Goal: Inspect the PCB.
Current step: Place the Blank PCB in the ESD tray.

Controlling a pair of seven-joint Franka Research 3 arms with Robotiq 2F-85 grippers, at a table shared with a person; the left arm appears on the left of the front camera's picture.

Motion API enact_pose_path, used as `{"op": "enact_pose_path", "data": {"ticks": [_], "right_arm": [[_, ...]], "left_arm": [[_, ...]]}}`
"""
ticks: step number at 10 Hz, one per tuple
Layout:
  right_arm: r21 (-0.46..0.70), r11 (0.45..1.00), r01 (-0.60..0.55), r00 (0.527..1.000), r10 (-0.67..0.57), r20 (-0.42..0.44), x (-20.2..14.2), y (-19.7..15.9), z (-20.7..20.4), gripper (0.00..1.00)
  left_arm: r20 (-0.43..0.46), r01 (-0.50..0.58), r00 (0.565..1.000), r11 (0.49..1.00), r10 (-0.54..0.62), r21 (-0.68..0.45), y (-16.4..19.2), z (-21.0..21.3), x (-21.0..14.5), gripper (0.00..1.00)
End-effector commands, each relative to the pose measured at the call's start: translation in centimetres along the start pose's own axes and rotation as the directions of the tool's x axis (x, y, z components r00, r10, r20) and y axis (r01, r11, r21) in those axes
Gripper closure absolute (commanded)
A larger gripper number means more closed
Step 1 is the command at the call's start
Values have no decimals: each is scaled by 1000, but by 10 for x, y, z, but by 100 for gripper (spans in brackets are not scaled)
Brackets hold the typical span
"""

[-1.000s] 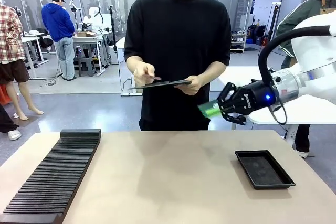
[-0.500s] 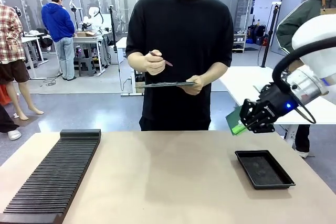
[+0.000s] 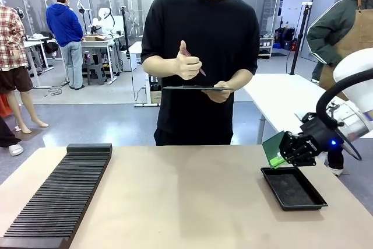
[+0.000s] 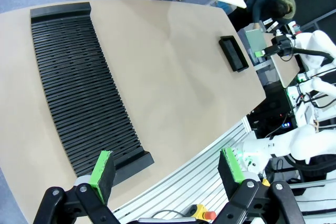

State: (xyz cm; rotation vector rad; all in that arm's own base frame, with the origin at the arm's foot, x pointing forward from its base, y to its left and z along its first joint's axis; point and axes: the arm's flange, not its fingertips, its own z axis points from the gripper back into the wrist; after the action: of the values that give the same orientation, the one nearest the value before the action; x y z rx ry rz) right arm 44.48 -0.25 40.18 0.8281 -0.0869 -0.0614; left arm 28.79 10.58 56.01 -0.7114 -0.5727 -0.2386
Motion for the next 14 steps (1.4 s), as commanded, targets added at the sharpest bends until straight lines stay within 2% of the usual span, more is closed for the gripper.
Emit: {"op": "enact_pose_path", "data": {"ticks": [1, 3, 6, 8, 9, 10, 14], "right_arm": [[69, 998, 7, 1000, -7, -2, 11, -18, -7, 97], [38, 999, 33, 999, -33, -5, 19, -36, -16, 97], [12, 999, 42, 997, -41, -57, 32, -54, -26, 97], [6, 995, 102, 992, -102, -78, 34, -68, -29, 97], [35, 991, 130, 989, -127, -80, 34, -65, -31, 97], [8, 996, 89, 994, -88, -60, 28, -64, -33, 97], [13, 995, 98, 993, -97, -68, 30, -68, -34, 97]], "left_arm": [[-7, 7, 1000, 1000, -6, 9, -1, 0, 0, 0], [-7, 7, 1000, 1000, -6, 9, -1, 0, 0, 0], [-7, 7, 1000, 1000, -6, 9, -1, 0, 0, 0], [-7, 7, 1000, 1000, -6, 9, -1, 0, 0, 0], [-7, 7, 1000, 1000, -6, 9, -1, 0, 0, 0], [-7, 7, 1000, 1000, -6, 9, -1, 0, 0, 0], [-7, 7, 1000, 1000, -6, 9, -1, 0, 0, 0]]}}
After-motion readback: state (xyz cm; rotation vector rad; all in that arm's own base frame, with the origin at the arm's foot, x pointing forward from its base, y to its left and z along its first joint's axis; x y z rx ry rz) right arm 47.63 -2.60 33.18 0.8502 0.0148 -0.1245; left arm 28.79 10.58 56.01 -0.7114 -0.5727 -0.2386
